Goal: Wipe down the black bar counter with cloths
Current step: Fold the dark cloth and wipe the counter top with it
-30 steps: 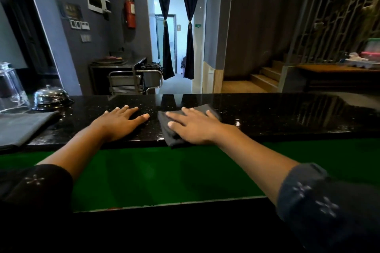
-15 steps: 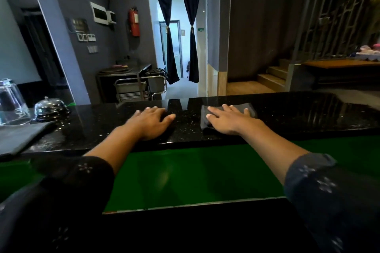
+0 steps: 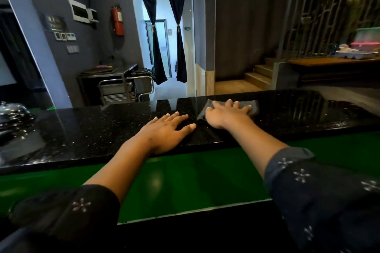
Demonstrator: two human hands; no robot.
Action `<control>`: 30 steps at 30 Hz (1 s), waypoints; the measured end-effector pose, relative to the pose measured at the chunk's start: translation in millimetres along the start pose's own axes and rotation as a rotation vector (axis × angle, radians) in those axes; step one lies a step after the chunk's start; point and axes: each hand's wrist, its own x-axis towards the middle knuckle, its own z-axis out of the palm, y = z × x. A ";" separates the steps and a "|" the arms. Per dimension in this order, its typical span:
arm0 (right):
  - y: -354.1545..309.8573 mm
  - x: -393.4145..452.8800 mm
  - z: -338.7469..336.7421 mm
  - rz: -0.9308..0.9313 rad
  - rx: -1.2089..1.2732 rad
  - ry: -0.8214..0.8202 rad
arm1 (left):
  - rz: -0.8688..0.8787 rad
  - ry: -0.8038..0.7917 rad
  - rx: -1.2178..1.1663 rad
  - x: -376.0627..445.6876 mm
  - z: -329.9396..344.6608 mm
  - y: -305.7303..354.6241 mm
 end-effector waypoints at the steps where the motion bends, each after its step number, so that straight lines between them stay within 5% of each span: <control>1: -9.2 -6.0 0.7 -0.041 0.008 -0.004 | 0.002 -0.014 -0.009 -1.5 -2.0 -0.9; 7: 41.6 -39.8 7.3 -0.348 0.026 0.002 | 0.029 -0.041 -0.042 -9.1 -3.1 -3.7; 14: 164.9 -6.2 -17.4 0.080 0.039 -0.031 | 0.006 -0.035 0.000 -4.6 -2.0 0.5; 18: 117.7 -15.5 -13.1 0.118 0.037 -0.010 | -0.022 -0.044 0.006 -3.3 -1.0 5.1; 24: 21.4 -60.4 9.8 -0.279 0.034 0.015 | -0.014 -0.051 0.019 -1.3 -2.3 -2.8; 30: 103.0 -55.9 -0.5 -0.251 0.044 0.039 | 0.005 -0.062 0.007 -3.1 -2.1 -5.1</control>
